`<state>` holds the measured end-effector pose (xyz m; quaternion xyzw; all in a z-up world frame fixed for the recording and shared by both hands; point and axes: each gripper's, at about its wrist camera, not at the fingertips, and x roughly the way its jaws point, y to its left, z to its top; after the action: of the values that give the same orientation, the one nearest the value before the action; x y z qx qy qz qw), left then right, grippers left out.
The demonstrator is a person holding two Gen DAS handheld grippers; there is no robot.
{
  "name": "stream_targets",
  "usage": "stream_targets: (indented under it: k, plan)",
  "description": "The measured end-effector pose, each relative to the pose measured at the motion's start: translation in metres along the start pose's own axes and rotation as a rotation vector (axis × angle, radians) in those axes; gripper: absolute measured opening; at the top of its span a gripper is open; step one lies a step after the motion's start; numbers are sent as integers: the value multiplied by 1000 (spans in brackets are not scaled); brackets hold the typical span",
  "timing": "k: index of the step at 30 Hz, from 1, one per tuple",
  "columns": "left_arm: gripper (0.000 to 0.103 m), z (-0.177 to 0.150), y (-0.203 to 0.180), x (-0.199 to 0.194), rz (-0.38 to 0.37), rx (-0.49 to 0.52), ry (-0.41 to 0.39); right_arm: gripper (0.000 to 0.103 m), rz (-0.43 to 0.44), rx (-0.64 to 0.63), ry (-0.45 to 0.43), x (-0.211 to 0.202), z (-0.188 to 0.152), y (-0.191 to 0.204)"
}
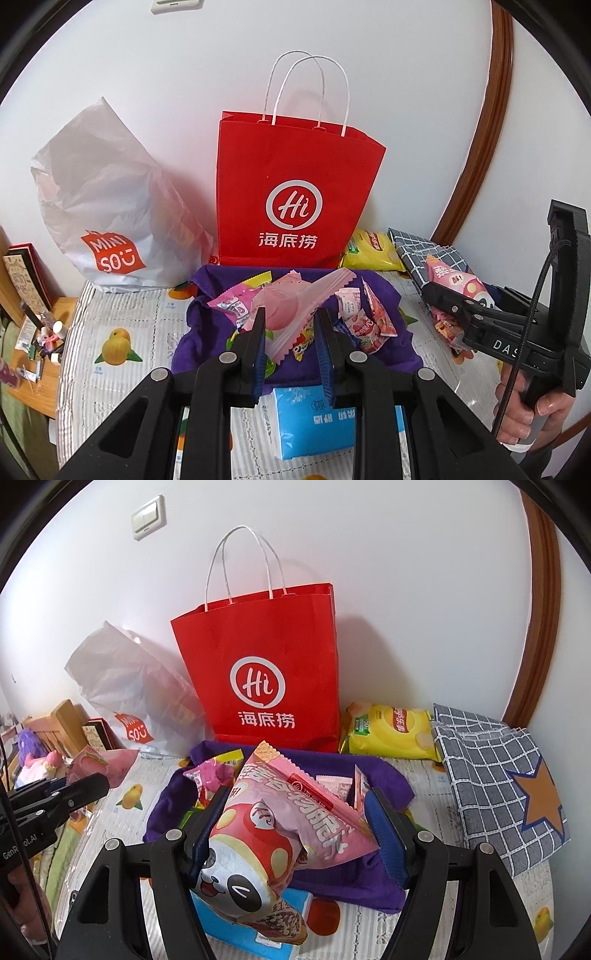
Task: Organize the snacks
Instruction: 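Carry both packets up over the purple towel with both tools, then lower both held packets toward the towel with both tools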
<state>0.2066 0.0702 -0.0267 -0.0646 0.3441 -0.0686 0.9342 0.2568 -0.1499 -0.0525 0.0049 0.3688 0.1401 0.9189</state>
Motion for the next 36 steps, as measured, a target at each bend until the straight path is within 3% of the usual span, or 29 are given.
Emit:
stream_targets:
  k: [27, 32, 36]
  plan:
    - [23, 44, -4, 65, -41, -28, 13, 72, 10, 42, -26, 47, 37, -24]
    - [23, 53, -2, 79, -30, -13, -11, 72, 22, 44, -22, 60, 37, -29]
    - [23, 54, 8, 94, 0, -31, 20, 72, 2, 34, 8, 77, 36, -37]
